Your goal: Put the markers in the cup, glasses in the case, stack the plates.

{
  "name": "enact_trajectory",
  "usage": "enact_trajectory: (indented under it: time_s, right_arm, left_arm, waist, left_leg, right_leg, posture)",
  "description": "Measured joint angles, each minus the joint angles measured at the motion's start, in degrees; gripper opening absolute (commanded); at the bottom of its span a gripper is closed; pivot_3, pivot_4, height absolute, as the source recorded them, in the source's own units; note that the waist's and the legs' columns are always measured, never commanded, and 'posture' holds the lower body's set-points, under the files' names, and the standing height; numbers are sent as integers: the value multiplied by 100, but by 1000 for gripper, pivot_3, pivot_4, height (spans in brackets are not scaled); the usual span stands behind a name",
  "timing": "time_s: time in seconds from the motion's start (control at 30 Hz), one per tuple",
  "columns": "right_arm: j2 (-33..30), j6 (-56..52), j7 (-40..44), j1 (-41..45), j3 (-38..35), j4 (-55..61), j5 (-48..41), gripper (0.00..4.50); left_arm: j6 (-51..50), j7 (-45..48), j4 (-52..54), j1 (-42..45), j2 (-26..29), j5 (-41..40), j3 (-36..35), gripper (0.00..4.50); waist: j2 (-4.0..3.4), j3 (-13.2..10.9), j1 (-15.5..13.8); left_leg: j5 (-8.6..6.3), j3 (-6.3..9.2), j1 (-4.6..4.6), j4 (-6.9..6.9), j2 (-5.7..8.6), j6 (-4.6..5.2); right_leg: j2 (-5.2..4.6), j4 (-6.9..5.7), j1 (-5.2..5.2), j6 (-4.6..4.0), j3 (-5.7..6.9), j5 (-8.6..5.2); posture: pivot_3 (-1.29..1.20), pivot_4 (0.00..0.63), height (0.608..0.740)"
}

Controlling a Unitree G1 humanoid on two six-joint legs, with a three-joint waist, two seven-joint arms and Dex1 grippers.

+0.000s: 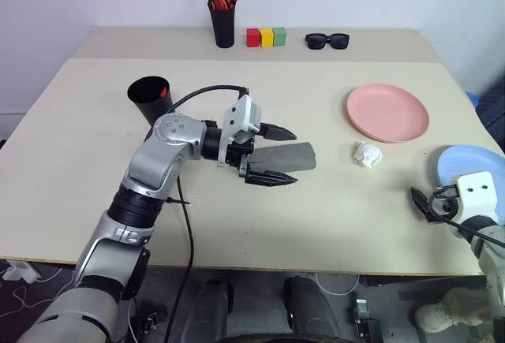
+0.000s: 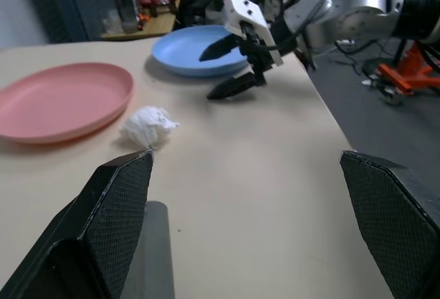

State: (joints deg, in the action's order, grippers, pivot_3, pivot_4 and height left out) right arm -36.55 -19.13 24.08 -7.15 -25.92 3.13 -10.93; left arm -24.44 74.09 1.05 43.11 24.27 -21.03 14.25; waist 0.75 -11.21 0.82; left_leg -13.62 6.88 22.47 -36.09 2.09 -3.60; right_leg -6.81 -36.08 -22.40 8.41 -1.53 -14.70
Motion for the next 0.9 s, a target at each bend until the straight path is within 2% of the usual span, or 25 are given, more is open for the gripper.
enact_trajectory:
  time_s: [0.23, 0.27, 0.57, 0.9]
  right_arm:
    - [-19, 55, 4, 75, -15, -353, 2, 166]
    - [-22, 115, 0, 78, -27, -374, 11, 64]
    - [-68, 803, -40, 169, -11, -839, 250, 64]
    - [-51, 1825, -145, 1205, 517, -1079, 475, 64]
  left_arm:
    - [37, 280, 0, 0, 160, 9, 77, 4500]
    - [53, 301, 0, 0, 167, 12, 78, 4500]
    - [137, 285, 0, -1, 148, 54, 94, 4500]
    - [168, -96, 6, -67, 52, 156, 75, 4500]
  waist:
    - [0, 0, 1]
    - [0, 0, 1]
    - [5, -1, 4]
    - [-3, -3, 32]
  left_leg:
    - [0, 0, 0, -1, 0, 0]
    - [0, 0, 0, -1, 0, 0]
    - [0, 0, -2, -4, 0, 0]
    - [0, 0, -3, 4, -1, 0]
  right_leg:
    - [0, 0, 1, 0, 0, 0]
    - [0, 0, 1, 0, 0, 0]
    - [0, 4, 7, 0, 0, 0]
    - [1, -1, -1, 1, 0, 0]
  posture:
    - [0, 150, 740]
    - [0, 150, 740]
    - [0, 150, 740]
    - [0, 150, 740]
